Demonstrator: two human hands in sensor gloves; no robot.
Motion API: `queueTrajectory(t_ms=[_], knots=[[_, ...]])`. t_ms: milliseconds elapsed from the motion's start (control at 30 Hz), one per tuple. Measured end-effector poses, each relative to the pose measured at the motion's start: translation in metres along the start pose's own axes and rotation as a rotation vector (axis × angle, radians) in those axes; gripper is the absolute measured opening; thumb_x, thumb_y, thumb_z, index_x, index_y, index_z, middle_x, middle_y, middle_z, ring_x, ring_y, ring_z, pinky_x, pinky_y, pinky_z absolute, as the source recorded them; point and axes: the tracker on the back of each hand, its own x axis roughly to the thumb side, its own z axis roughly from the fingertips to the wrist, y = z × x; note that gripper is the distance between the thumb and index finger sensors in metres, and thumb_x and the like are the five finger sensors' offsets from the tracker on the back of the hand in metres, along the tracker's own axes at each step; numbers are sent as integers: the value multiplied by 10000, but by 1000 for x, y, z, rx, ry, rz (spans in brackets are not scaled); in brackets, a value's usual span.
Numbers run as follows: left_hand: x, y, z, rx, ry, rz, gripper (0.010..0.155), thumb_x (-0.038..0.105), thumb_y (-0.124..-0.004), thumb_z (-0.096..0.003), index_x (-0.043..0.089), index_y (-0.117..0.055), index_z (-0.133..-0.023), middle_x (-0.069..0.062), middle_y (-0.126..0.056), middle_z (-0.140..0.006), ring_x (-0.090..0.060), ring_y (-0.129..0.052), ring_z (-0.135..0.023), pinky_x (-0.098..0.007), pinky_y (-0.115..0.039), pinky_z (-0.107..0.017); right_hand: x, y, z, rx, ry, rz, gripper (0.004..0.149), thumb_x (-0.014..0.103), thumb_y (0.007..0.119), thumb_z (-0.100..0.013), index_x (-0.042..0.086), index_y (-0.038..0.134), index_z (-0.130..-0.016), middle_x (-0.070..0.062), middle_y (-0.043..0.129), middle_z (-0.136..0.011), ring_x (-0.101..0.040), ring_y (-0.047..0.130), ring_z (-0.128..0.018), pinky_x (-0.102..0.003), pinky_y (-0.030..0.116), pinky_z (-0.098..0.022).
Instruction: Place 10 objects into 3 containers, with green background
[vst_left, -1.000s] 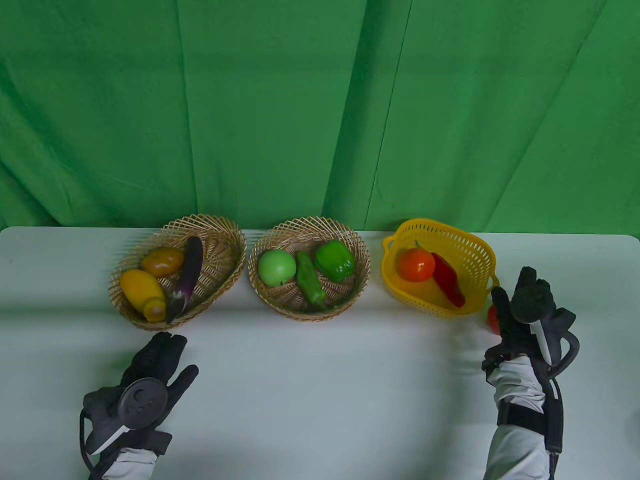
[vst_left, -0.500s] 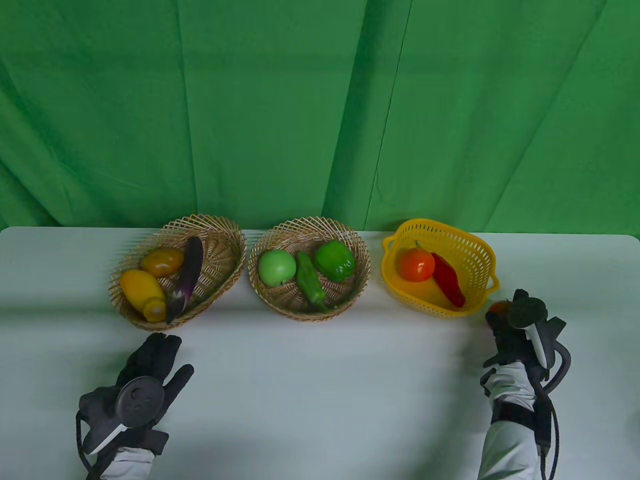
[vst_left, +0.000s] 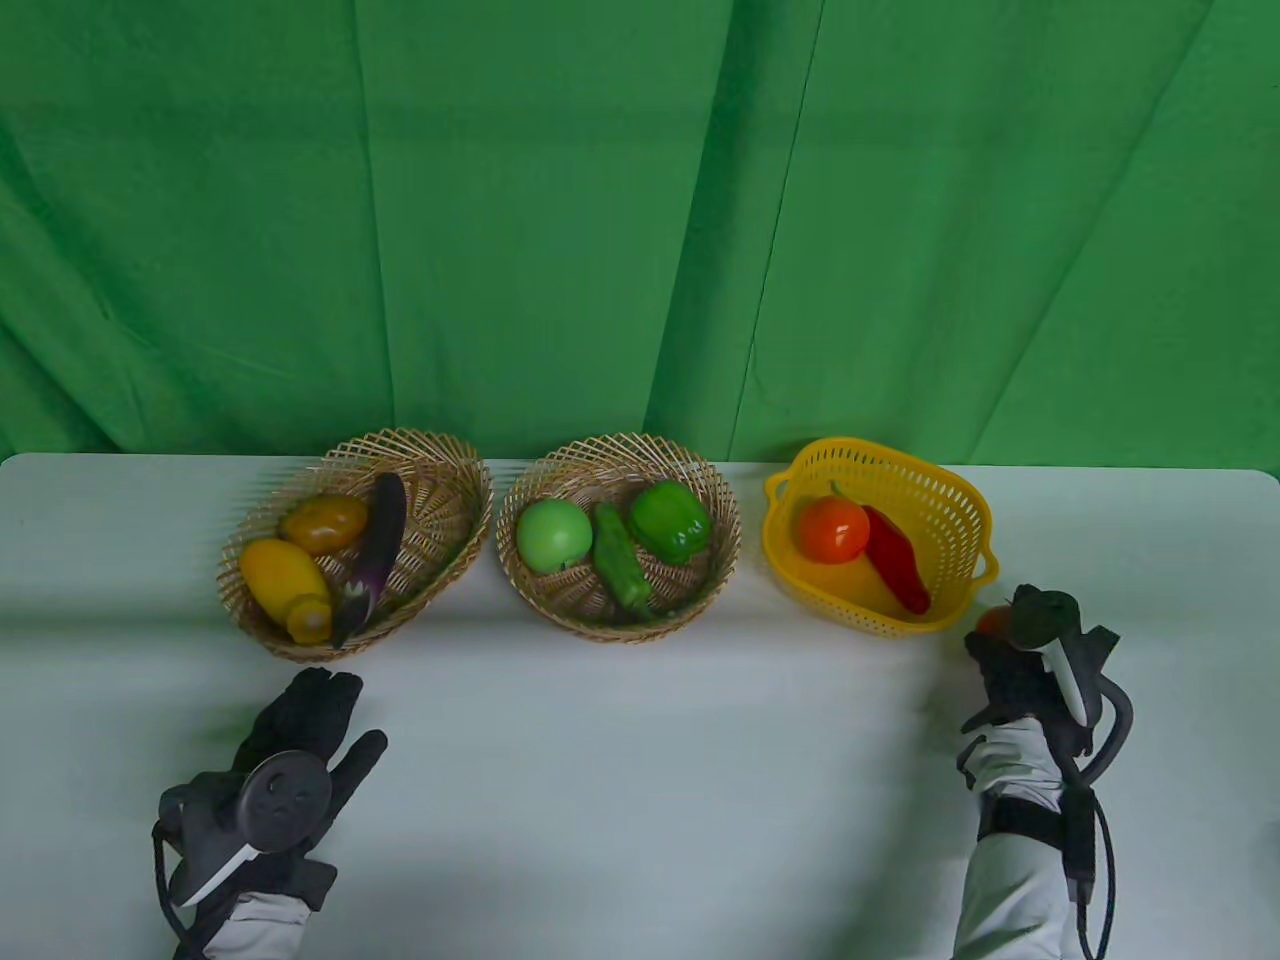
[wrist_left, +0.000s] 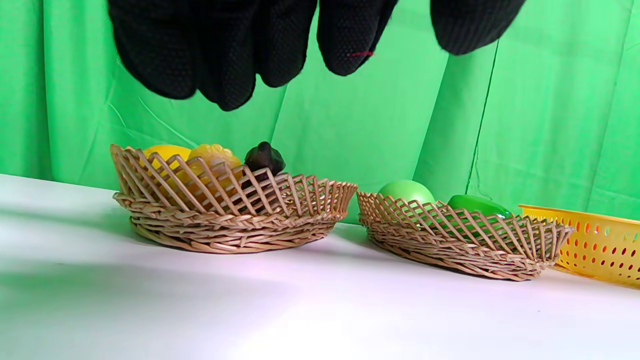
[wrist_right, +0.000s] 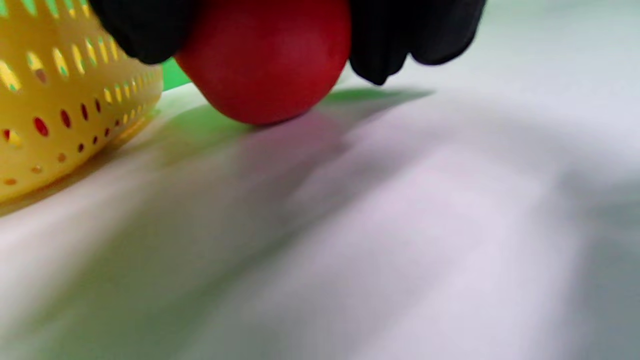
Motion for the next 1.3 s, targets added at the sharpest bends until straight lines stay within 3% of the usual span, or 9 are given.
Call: queueTrajectory(t_ms=[433, 667, 933, 1300], knots=[[2, 2, -1, 27, -22, 19, 689, 603, -612, -556, 247, -576, -1145, -185, -651, -1160, -423, -799, -996, -571, -734, -641, 12, -28, 27, -4, -28, 92, 812, 516, 690, -567, 313, 177, -1163, -311, 335, -1192, -501, 631, -944, -613, 572, -734], [5, 3, 0, 42, -41, 28, 688, 603, -613, -556, 248, -577, -1145, -184, -649, -1161, -425, -801, -994, -571, -734, -641, 25, -51, 48, -91, -52, 180, 812, 516, 687, -570, 313, 173, -1164, -308, 327, -1195, -501, 627, -948, -612, 574, -734], [4, 2, 0, 48, -46, 32, 689, 603, -612, -556, 246, -576, -1146, -183, -650, -1161, -425, -800, -994, -571, -734, -641, 46, -70, 68, -173, -116, 166, 812, 515, 687, -570, 314, 172, -1164, -306, 322, -1198, -502, 624, -951, -612, 572, -734], [5, 1, 0, 42, -49, 26, 689, 603, -611, -557, 249, -572, -1147, -184, -649, -1161, -425, -799, -995, -571, -734, -641, 91, -65, 81, -191, -223, 121, 810, 524, 680, -567, 326, 166, -1162, -294, 323, -1201, -490, 628, -951, -601, 577, -735]])
